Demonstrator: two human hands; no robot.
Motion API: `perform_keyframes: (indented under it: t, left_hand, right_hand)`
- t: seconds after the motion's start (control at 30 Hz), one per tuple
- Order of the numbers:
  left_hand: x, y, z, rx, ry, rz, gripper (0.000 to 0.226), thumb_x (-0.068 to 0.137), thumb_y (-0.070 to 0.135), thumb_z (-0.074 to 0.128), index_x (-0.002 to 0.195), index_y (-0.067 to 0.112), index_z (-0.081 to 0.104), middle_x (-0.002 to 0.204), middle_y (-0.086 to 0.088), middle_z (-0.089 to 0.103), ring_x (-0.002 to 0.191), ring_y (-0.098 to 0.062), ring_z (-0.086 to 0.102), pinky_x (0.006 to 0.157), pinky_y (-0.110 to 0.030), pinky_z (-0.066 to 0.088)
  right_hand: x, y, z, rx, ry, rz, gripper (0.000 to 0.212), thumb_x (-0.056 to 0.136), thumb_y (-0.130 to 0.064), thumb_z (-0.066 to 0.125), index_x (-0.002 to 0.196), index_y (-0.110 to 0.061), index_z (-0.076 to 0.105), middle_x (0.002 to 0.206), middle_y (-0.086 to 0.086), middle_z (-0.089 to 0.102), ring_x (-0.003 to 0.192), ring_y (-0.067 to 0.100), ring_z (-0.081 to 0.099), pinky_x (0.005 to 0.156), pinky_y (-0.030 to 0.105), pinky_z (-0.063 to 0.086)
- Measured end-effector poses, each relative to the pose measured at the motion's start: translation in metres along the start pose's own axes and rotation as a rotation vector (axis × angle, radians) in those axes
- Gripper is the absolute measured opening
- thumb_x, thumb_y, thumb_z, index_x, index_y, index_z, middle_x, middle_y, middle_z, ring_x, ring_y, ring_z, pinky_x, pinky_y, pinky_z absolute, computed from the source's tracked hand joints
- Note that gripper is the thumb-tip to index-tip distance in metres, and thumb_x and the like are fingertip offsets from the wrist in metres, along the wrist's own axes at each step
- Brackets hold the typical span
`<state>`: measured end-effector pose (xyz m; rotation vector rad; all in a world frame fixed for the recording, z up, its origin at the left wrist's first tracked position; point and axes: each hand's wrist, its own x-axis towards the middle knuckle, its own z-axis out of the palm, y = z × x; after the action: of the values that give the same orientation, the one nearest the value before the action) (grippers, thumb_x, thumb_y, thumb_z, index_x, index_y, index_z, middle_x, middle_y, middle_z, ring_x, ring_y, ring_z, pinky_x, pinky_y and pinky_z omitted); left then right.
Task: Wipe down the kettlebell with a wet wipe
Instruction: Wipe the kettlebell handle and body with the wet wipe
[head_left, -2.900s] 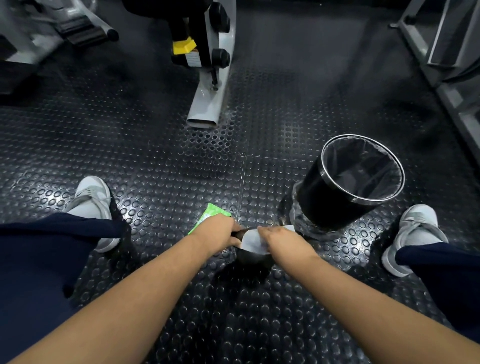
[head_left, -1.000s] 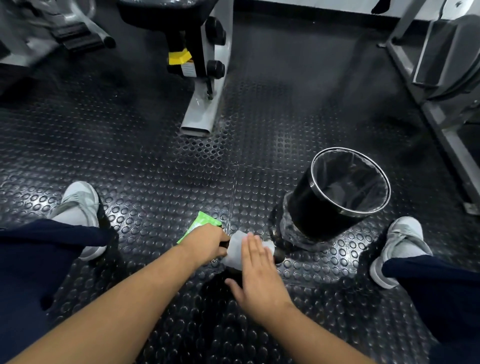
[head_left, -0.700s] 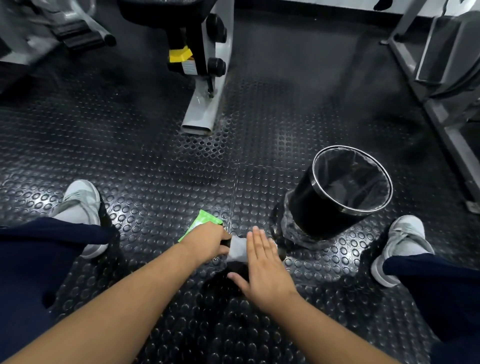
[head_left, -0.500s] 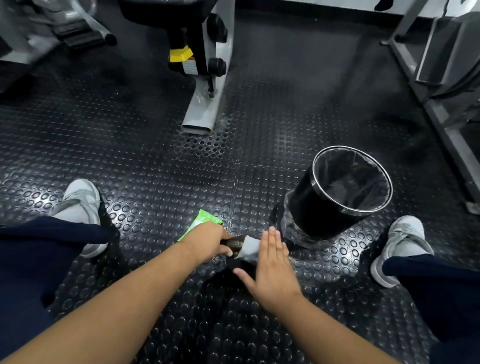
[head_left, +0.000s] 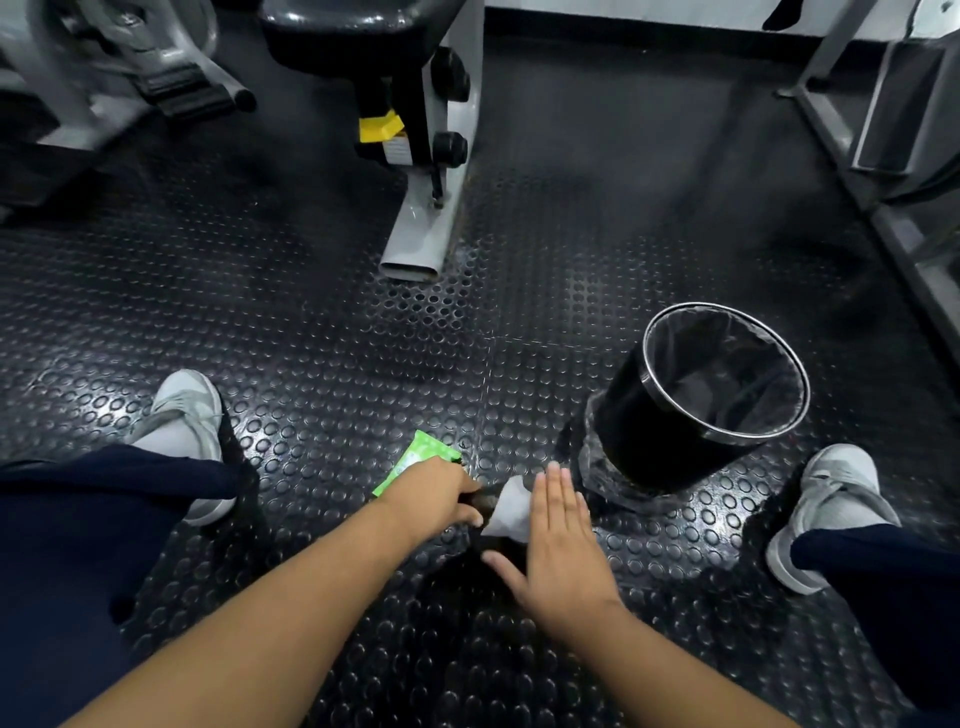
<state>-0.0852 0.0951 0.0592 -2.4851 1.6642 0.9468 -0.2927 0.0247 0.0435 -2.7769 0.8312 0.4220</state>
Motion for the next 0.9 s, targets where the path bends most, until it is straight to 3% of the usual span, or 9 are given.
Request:
perform_keyframes:
  t: [0.07, 0.13, 0.3, 0.37, 0.57, 0.7, 0.83, 0.9]
  left_hand:
    - [0.001, -0.002, 0.001, 0.007, 0.028, 0.013, 0.012, 0.088, 0.032, 0.071, 0.091, 0.021, 0.069, 0.076, 0.000, 0.064, 0.076, -0.024, 0.062, 0.062, -0.030, 0.042]
    - [0.001, -0.003, 0.003, 0.019, 0.041, 0.002, 0.010, 0.086, 0.025, 0.067, 0.079, 0.019, 0.062, 0.071, 0.001, 0.059, 0.071, -0.023, 0.059, 0.058, -0.030, 0.038]
    - [0.000, -0.001, 0.002, 0.043, 0.037, 0.013, 0.013, 0.088, 0.028, 0.066, 0.082, 0.019, 0.060, 0.073, 0.000, 0.056, 0.077, -0.027, 0.064, 0.061, -0.029, 0.037]
    - [0.000, -0.002, 0.001, 0.025, 0.039, 0.031, 0.017, 0.090, 0.036, 0.068, 0.080, 0.024, 0.059, 0.071, 0.001, 0.056, 0.072, -0.024, 0.060, 0.060, -0.029, 0.037]
    - [0.000, -0.001, 0.004, 0.039, 0.070, 0.013, 0.011, 0.088, 0.026, 0.063, 0.082, 0.017, 0.065, 0.068, 0.000, 0.056, 0.068, -0.023, 0.055, 0.058, -0.029, 0.036]
    - [-0.001, -0.002, 0.003, -0.006, 0.059, 0.015, 0.019, 0.091, 0.032, 0.065, 0.077, 0.022, 0.057, 0.067, 0.004, 0.054, 0.069, -0.023, 0.057, 0.060, -0.029, 0.037]
    - [0.001, -0.002, 0.003, -0.018, 0.020, 0.004, 0.019, 0.087, 0.040, 0.074, 0.085, 0.023, 0.066, 0.072, 0.003, 0.062, 0.076, -0.023, 0.065, 0.061, -0.029, 0.040]
    - [0.001, -0.002, 0.003, -0.013, 0.022, 0.010, 0.024, 0.087, 0.045, 0.075, 0.093, 0.022, 0.071, 0.070, 0.004, 0.062, 0.073, -0.020, 0.062, 0.059, -0.029, 0.037]
  right_hand:
    - [0.010, -0.016, -0.011, -0.005, -0.006, -0.027, 0.111, 0.090, -0.088, 0.004, 0.156, -0.003, -0.021, 0.162, 0.021, -0.031, 0.152, 0.036, -0.027, 0.127, 0.050, -0.008]
    - [0.011, -0.034, -0.012, -0.006, -0.024, -0.113, 0.110, 0.090, -0.088, 0.003, 0.156, -0.004, -0.024, 0.162, 0.019, -0.033, 0.151, 0.035, -0.030, 0.126, 0.053, -0.011]
    - [-0.009, -0.014, 0.015, -0.081, 0.023, -0.256, 0.104, 0.097, -0.081, 0.013, 0.160, 0.000, -0.005, 0.169, 0.019, -0.019, 0.157, 0.033, -0.018, 0.128, 0.057, 0.008]
    - [-0.014, 0.000, 0.016, -0.087, 0.016, -0.247, 0.103, 0.098, -0.080, 0.014, 0.161, -0.001, -0.006, 0.169, 0.018, -0.021, 0.157, 0.031, -0.018, 0.128, 0.055, 0.010]
    - [0.001, -0.044, -0.009, -0.066, -0.046, -0.158, 0.108, 0.091, -0.086, 0.002, 0.154, -0.004, -0.028, 0.159, 0.019, -0.039, 0.148, 0.036, -0.036, 0.124, 0.056, -0.013]
    - [-0.003, -0.038, 0.003, -0.108, -0.019, -0.211, 0.104, 0.097, -0.080, 0.009, 0.156, 0.001, -0.021, 0.163, 0.020, -0.033, 0.151, 0.032, -0.033, 0.125, 0.057, -0.008]
    - [-0.017, 0.000, 0.017, -0.090, 0.019, -0.159, 0.102, 0.098, -0.080, 0.017, 0.162, -0.002, -0.001, 0.170, 0.020, -0.012, 0.158, 0.035, -0.007, 0.127, 0.057, 0.013]
    - [-0.016, 0.001, 0.010, -0.048, 0.020, -0.104, 0.104, 0.096, -0.082, 0.014, 0.161, -0.005, -0.013, 0.167, 0.019, -0.025, 0.157, 0.034, -0.016, 0.129, 0.049, 0.002]
